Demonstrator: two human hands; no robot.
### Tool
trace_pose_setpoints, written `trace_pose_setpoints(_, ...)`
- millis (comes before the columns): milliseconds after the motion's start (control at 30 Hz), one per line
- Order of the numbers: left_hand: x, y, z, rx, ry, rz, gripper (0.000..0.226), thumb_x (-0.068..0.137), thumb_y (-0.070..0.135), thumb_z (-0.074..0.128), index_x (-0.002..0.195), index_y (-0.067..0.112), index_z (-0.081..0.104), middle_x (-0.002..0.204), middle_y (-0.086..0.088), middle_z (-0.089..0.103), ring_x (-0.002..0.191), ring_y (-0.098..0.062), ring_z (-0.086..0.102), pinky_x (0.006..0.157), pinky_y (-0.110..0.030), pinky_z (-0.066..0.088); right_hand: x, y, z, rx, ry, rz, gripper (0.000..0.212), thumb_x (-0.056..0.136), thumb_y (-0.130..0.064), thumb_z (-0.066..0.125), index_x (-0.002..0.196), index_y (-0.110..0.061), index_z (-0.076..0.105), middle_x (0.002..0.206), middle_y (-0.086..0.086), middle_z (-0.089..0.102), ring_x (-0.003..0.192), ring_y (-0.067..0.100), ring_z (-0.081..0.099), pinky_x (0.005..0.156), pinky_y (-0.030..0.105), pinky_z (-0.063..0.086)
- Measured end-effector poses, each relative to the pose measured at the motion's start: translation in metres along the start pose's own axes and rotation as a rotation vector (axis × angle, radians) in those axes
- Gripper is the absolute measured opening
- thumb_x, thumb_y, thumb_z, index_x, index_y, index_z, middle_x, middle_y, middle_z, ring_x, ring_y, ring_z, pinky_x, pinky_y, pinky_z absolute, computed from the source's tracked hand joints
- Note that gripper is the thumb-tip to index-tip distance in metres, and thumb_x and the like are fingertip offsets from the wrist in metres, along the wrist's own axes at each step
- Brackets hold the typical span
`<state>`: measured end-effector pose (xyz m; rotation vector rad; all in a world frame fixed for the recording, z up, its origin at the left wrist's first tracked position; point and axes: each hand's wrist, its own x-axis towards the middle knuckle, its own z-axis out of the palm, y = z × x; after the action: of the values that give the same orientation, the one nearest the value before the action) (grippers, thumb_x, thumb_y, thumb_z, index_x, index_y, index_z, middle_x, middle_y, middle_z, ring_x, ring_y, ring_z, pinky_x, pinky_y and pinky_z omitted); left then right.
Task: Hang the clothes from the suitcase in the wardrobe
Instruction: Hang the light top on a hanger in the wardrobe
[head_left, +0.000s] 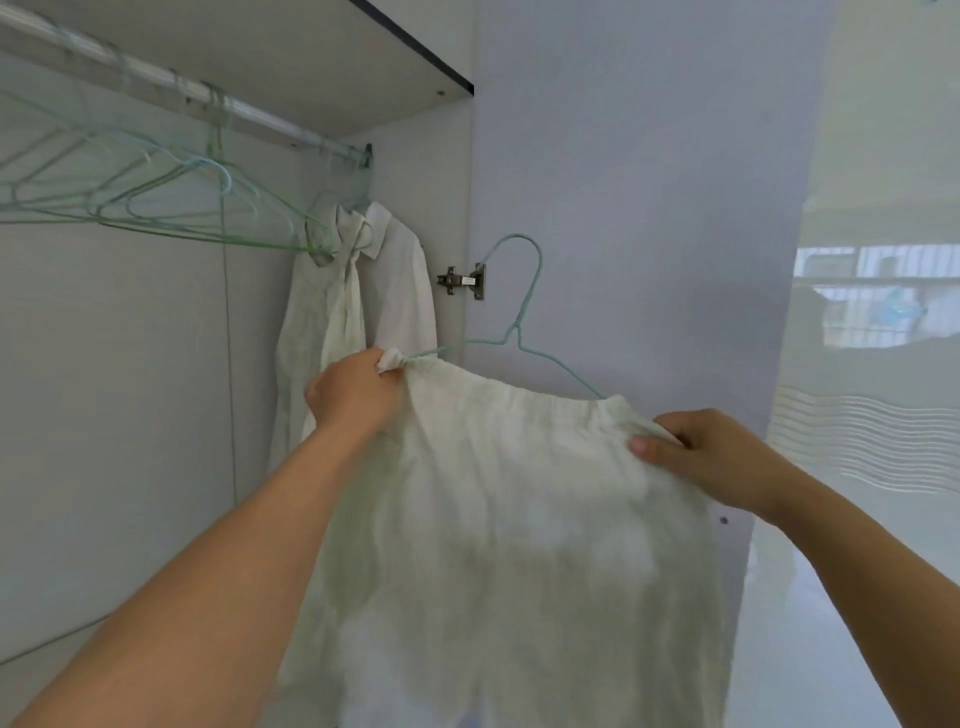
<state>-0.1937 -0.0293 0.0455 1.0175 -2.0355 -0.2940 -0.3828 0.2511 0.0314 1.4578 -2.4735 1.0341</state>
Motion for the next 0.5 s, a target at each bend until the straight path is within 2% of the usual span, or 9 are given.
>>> trace_pose_setpoints(100,0.031,-0.028,-0.008,-0.132,-0.048,-0.08,0.034,0.086,0.043,0.041,0.089,0.021,0.067,0.107,-0.011,0.067,0.1,-0.034,0.06,0.093,-0.042,0.046,0.024,-0.018,0.012,0.149,-0.022,-0.041,0.039,0.093,-0.038,0.055,0.061,-0.016,0.05,0.052,-0.015,0.047,0.052,0.003,0.044,0.053,0.015,0.032)
trace_pose_setpoints(167,0.05,-0.043,-0.007,-0.161,-0.065,-0.097,0.033,0.094,0.038,0.047,0.1,0.015,0.07,0.109,-0.014,0.067,0.102,-0.035,0.061,0.083,-0.035,0.047,0.042,-0.034,0.023,0.193,0.024,-0.075,0.036,0.096,-0.038,0.051,0.068,-0.015,0.053,0.058,-0.013,0.051,0.053,0.002,0.046,0.055,0.017,0.035)
trace_pose_setpoints(233,0.074,-0.058,-0.002,-0.195,-0.094,-0.118,0.027,0.094,0.031,0.051,0.106,0.014,0.069,0.108,-0.012,0.067,0.099,-0.033,0.063,0.078,-0.032,0.049,0.067,-0.049,0.037,0.076,0.141,-0.103,0.035,0.097,-0.038,0.049,0.072,-0.013,0.054,0.061,-0.006,0.053,0.054,0.004,0.046,0.054,0.016,0.035)
trace_pose_setpoints(300,0.096,-0.066,0.002,-0.266,-0.139,-0.155,0.03,0.088,0.021,0.057,0.116,0.012,0.064,0.118,-0.008,0.065,0.105,-0.031,0.062,0.086,-0.033,0.051,0.089,-0.064,0.049,-0.021,0.255,-0.123,0.034,0.098,-0.035,0.048,0.074,-0.011,0.055,0.064,-0.001,0.056,0.059,0.008,0.049,0.056,0.015,0.036)
trace_pose_setpoints(333,0.108,-0.068,0.003,-0.296,-0.147,-0.165,0.039,0.086,0.016,0.059,0.125,0.01,0.059,0.127,-0.006,0.061,0.112,-0.03,0.059,0.092,-0.031,0.048,0.1,-0.071,0.056,-0.052,0.291,-0.135,0.034,0.098,-0.033,0.048,0.073,-0.011,0.055,0.064,0.001,0.057,0.061,0.009,0.051,0.057,0.015,0.036)
trace_pose_setpoints(400,0.133,-0.069,0.004,-0.358,-0.094,-0.168,0.059,0.085,0.014,0.06,0.141,0.01,0.044,0.141,-0.011,0.05,0.124,-0.03,0.051,0.098,-0.031,0.043,0.122,-0.085,0.072,-0.082,0.352,-0.16,0.035,0.098,-0.031,0.047,0.071,-0.01,0.05,0.061,0.001,0.053,0.061,0.012,0.049,0.058,0.017,0.035)
trace_pose_setpoints(500,0.162,-0.057,-0.002,-0.419,0.08,-0.097,0.061,0.086,0.02,0.061,0.143,0.011,0.04,0.14,-0.014,0.045,0.124,-0.032,0.049,0.09,-0.029,0.04,0.149,-0.104,0.089,-0.086,0.41,-0.184,0.037,0.098,-0.03,0.047,0.066,-0.012,0.042,0.056,0.001,0.047,0.058,0.016,0.045,0.054,0.024,0.032)
